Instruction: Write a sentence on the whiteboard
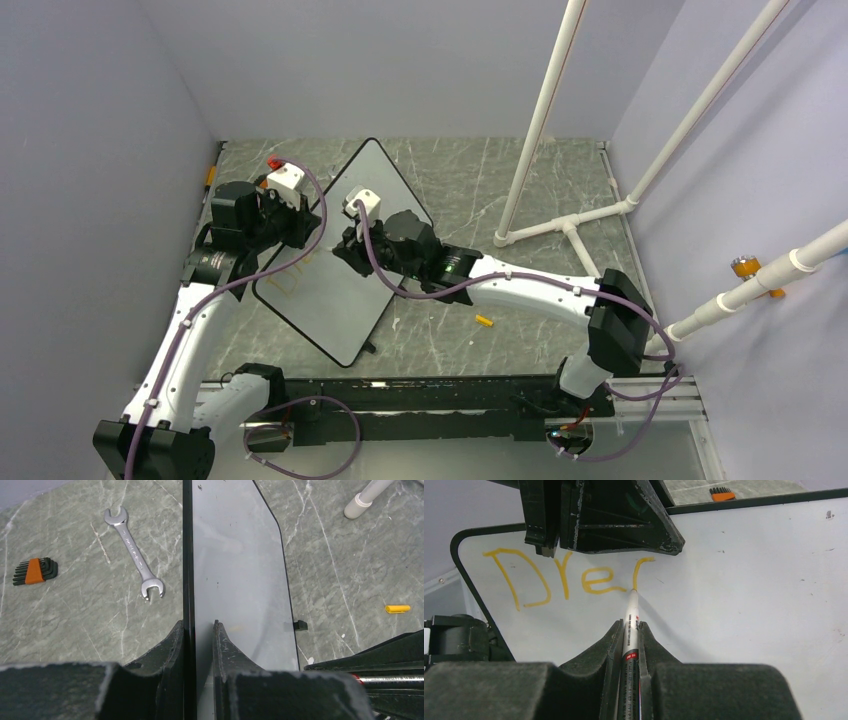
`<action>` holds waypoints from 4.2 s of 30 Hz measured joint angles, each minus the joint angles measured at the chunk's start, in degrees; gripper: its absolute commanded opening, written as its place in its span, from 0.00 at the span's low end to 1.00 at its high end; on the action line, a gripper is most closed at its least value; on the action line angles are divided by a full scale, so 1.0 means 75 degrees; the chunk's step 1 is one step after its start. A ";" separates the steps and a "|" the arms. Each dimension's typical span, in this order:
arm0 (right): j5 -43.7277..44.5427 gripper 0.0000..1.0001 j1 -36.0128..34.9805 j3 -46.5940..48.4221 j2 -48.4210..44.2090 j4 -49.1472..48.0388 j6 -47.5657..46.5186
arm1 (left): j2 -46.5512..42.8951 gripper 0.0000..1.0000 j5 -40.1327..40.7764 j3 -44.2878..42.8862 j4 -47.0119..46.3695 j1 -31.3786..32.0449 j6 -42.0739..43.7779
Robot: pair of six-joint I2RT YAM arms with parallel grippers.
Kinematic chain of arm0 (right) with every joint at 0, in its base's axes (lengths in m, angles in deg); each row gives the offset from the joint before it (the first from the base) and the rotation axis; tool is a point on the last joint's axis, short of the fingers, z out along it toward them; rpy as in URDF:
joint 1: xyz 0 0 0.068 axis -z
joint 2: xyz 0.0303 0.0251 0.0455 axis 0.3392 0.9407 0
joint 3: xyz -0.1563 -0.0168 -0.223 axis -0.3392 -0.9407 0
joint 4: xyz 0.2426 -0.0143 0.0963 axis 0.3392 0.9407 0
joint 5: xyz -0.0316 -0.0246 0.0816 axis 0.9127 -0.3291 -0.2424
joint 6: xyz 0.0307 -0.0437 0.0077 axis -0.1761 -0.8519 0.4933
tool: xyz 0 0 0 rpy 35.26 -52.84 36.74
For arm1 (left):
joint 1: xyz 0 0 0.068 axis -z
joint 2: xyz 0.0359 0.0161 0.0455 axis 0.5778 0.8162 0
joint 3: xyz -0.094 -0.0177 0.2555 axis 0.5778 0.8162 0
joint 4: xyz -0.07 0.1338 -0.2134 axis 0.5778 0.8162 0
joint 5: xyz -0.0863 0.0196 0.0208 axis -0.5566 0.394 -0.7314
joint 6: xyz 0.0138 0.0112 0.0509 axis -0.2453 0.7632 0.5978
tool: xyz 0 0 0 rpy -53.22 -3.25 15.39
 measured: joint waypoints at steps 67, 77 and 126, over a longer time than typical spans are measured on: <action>0.1469 0.00 0.0373 -0.0624 -0.1938 0.0857 -0.0641 | -0.0044 0.00 -0.0055 0.0006 0.0009 0.0003 0.0000; 0.0373 0.00 0.0848 -0.0682 -0.1638 0.0787 -0.0609 | -0.0041 0.00 -0.0070 0.0003 0.0006 0.0003 0.0003; -0.1078 0.00 0.0816 -0.0050 -0.0586 0.0595 -0.0405 | -0.0093 0.00 -0.0012 0.0006 -0.0015 0.0131 0.0006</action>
